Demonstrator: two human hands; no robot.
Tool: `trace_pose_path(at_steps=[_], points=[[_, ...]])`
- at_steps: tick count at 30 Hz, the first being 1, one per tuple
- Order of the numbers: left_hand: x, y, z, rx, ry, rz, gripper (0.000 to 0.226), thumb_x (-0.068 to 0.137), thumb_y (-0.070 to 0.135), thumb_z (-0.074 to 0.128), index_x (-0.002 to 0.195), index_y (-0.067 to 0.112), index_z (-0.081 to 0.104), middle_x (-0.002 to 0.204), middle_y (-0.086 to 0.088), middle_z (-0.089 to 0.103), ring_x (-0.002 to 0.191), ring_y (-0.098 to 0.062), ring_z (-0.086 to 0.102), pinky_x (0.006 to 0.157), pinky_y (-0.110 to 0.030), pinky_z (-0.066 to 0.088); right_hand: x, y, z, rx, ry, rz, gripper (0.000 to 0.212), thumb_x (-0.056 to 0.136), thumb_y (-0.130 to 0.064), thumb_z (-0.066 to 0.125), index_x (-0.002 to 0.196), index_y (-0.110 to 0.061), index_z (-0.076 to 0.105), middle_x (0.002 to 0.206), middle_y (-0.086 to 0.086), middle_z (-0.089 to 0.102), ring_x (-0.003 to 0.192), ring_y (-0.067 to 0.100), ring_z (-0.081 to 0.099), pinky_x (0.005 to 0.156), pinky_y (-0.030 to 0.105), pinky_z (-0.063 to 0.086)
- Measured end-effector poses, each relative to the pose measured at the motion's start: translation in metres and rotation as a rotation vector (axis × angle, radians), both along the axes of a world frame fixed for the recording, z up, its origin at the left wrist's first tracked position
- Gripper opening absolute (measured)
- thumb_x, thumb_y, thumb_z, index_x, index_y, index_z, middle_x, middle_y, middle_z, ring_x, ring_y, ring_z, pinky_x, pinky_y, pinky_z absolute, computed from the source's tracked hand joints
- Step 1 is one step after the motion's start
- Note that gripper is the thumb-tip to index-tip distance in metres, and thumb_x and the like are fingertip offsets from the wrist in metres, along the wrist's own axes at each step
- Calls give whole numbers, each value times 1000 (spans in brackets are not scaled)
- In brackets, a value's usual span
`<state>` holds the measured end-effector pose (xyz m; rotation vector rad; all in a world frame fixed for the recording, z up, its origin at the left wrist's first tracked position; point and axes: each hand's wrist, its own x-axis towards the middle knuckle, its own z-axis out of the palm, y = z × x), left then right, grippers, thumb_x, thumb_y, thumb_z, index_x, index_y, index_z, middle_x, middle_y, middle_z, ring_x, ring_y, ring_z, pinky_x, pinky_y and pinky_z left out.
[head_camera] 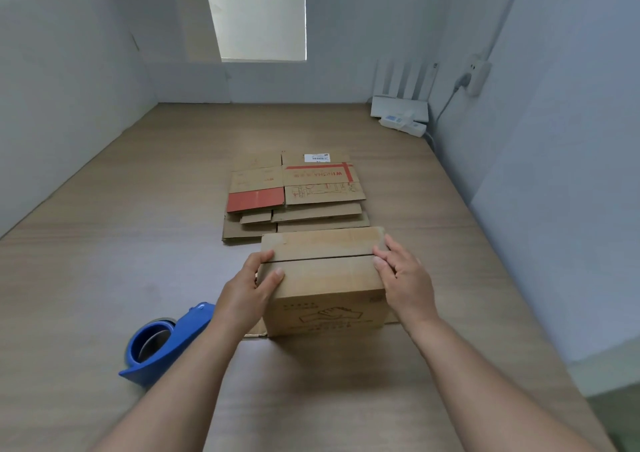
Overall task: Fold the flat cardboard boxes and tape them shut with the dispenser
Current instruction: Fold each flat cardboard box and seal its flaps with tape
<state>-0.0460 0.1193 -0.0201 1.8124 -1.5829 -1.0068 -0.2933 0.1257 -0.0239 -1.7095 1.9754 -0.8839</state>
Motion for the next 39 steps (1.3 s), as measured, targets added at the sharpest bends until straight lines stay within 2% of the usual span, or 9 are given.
trace_pose_path(at_steps=[6,9,13,16,19,26,31,35,39], points=[[4,2,6,-55,51,-21,45,96,40,52,139,32,42,124,8,47,109,-15,51,91,-35,47,-2,0,-1,-2,62,4,33,99,-28,47,129,-23,60,147,-8,42,136,21,34,103,32,34],[26,10,9,-160,135,129,45,98,39,44,140,24,41,133,-1,52,116,-20,53,98,-37,43,-3,-1,-1,-1,75,18,33,99,-26,48,129,-21,60,147,-5,43,134,21,37,103,30,33],[77,26,-10,-26,-197,316,59,95,46,48,141,10,39,139,-14,50,123,-31,50,98,-42,40,-1,-1,-2,-6,64,11,32,98,-26,49,128,-20,61,147,-4,44,135,22,38,106,32,31],[95,36,-32,185,-473,245,69,86,52,60,129,1,46,129,-16,53,110,-33,54,82,-37,43,-1,-1,-3,-5,68,5,32,98,-25,49,127,-19,61,146,-2,44,134,24,39,107,34,31],[101,35,-44,234,-509,281,70,76,52,72,115,-1,48,112,-15,51,86,-30,52,68,-34,42,-2,-1,-2,-1,77,9,32,98,-24,50,127,-18,62,146,0,45,134,24,40,108,34,31],[101,30,-47,423,-698,192,48,80,50,67,106,12,52,88,-3,62,80,-22,58,59,-26,39,-2,0,-1,-6,76,18,31,97,-21,51,126,-15,62,146,2,46,135,23,41,112,35,29],[115,25,-26,355,-568,243,45,78,56,68,96,15,59,79,-2,58,72,-21,58,57,-27,38,-2,0,-1,-7,100,26,31,98,-22,50,127,-17,62,146,2,45,135,24,40,110,33,30],[98,8,36,85,-361,298,42,79,51,71,93,14,58,75,-3,57,74,-27,56,62,-32,41,-2,0,-2,-3,95,28,32,99,-24,48,128,-18,61,147,0,43,136,24,38,110,36,31],[42,-2,98,-112,-199,68,32,78,47,74,93,22,58,79,5,58,73,-12,54,59,-28,42,-2,1,-1,-7,82,23,32,99,-25,48,128,-20,60,148,-2,42,136,22,38,108,33,31]])
